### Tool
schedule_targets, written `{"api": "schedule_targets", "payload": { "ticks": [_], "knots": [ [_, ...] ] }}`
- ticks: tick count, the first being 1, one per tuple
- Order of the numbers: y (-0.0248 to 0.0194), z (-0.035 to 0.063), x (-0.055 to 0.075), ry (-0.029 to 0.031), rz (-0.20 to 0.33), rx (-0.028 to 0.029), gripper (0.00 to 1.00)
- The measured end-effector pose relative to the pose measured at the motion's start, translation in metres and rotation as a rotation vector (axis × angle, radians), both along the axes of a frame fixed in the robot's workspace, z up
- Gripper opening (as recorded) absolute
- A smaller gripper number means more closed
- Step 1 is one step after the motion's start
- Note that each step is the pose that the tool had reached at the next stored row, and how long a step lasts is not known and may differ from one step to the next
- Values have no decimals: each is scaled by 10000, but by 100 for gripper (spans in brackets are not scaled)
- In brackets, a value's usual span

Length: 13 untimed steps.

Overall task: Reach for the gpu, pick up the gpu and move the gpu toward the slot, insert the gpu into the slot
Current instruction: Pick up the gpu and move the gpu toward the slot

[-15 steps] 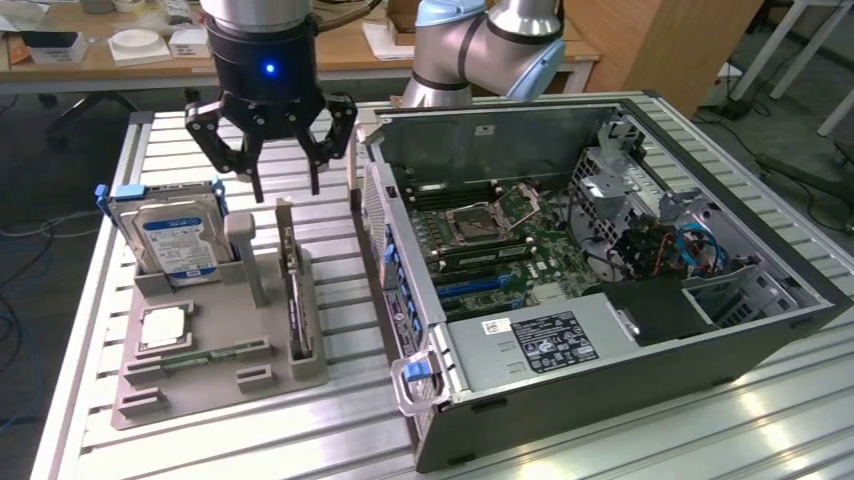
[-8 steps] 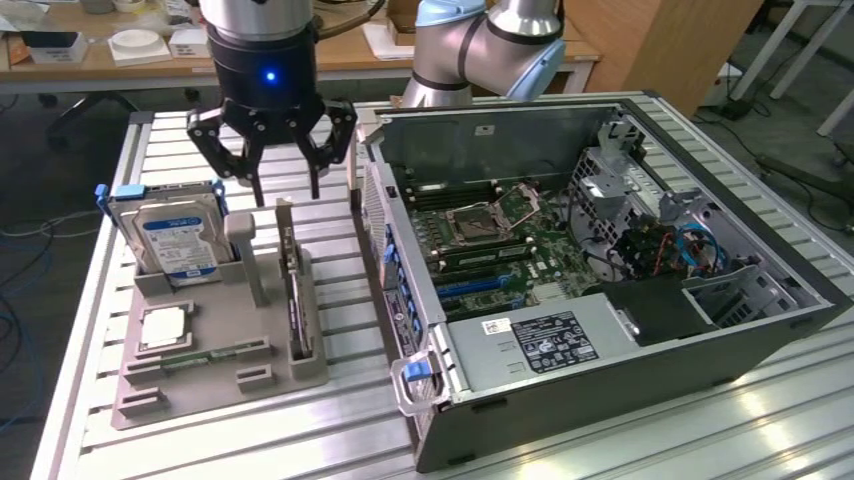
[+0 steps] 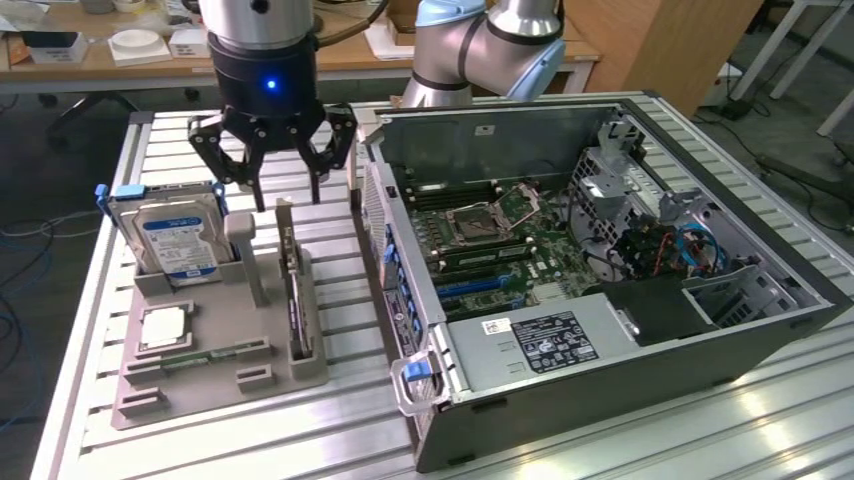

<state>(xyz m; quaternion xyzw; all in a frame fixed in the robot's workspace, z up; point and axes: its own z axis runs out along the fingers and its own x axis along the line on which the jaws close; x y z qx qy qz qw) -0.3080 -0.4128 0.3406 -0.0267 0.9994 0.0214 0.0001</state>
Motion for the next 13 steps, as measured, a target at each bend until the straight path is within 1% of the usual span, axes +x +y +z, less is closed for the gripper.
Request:
{"api": "schedule_targets", "payload": {
  "ticks": [2,6,11,13],
  "knots": [
    [-43,-6,0,1,12,1,59],
    [-110,-21,-1,2,14,-1,59],
    [-166,-104,-1,1,14,1,59],
    [-195,-140,-2,1,14,0,59]
  ]
}}
